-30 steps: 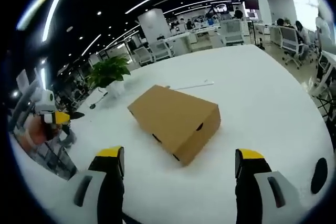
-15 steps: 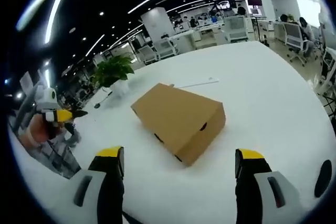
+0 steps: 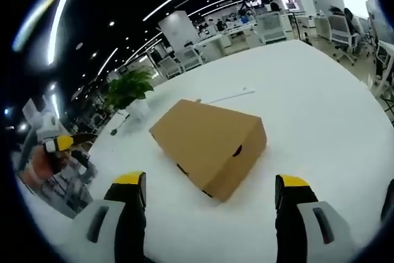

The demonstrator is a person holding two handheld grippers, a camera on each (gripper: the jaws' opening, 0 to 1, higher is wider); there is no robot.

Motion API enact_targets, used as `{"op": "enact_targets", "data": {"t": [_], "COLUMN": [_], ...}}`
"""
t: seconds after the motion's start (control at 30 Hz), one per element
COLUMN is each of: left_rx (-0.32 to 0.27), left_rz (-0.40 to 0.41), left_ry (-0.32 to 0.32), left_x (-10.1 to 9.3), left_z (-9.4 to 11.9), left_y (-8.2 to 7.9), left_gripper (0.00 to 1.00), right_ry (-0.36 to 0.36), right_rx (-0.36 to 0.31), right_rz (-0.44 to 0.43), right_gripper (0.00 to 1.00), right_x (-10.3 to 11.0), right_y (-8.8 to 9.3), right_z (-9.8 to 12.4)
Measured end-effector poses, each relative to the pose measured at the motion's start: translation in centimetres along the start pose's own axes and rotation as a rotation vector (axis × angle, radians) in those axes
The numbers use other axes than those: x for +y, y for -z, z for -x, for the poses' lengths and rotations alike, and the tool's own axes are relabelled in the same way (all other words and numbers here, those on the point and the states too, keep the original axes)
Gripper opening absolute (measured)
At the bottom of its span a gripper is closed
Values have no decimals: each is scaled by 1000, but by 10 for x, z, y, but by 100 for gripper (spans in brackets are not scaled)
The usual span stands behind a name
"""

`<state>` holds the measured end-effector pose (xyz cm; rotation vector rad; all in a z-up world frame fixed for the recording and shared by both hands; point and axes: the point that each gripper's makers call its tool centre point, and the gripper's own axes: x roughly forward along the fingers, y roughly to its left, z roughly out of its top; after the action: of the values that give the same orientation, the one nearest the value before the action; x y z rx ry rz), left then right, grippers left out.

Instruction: Operate the shoe box by opening the lid, removing the specified soft item, and placing it in the target area until the item is outside and the box remains undamaged.

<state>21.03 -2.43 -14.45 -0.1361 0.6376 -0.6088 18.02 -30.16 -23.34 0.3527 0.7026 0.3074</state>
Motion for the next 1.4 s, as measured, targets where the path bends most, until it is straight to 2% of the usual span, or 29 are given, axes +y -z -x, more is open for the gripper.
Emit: {"op": "enact_targets", "data": {"t": [0.07, 0.17, 0.37, 0.53, 0.63, 0.8, 1.23, 1.3, 1.4], "left_rx": [1, 34, 17, 24, -1, -11, 9, -35, -43], "left_rz": [4, 17, 14, 26, -7, -9, 3, 5, 15], "left_ry": [0, 5, 6, 2, -10, -14, -24, -26, -25], "left_x": [-1, -4, -3, -3, 0, 3, 6, 6, 5], "left_z": [-1, -4, -4, -3, -3, -1, -3, -2, -1], "left_y": [-1, 2, -6, -3, -6, -8, -8, -18, -19], "left_gripper": [99, 99, 99, 99, 99, 99, 99, 99, 99], "right_ry": [2, 16, 10, 3, -20, -27, -52, -64, -68], "right_rx": [-8, -2, 3, 1, -5, -2, -1, -1, 2], "right_rz": [-17, -39, -67, -77, -126, -147, -250, -261, -265], "right_gripper": [86, 85, 85, 83, 83, 82, 80, 80, 80], "right_x": [-3, -10, -12, -12, -12, -14, -22, -20, -22], "right_y": [-1, 1, 0, -4, -4, -3, -4, -7, -9], "right_z": [-4, -11, -16, -19, -25, -31, -43, -44, -46]}}
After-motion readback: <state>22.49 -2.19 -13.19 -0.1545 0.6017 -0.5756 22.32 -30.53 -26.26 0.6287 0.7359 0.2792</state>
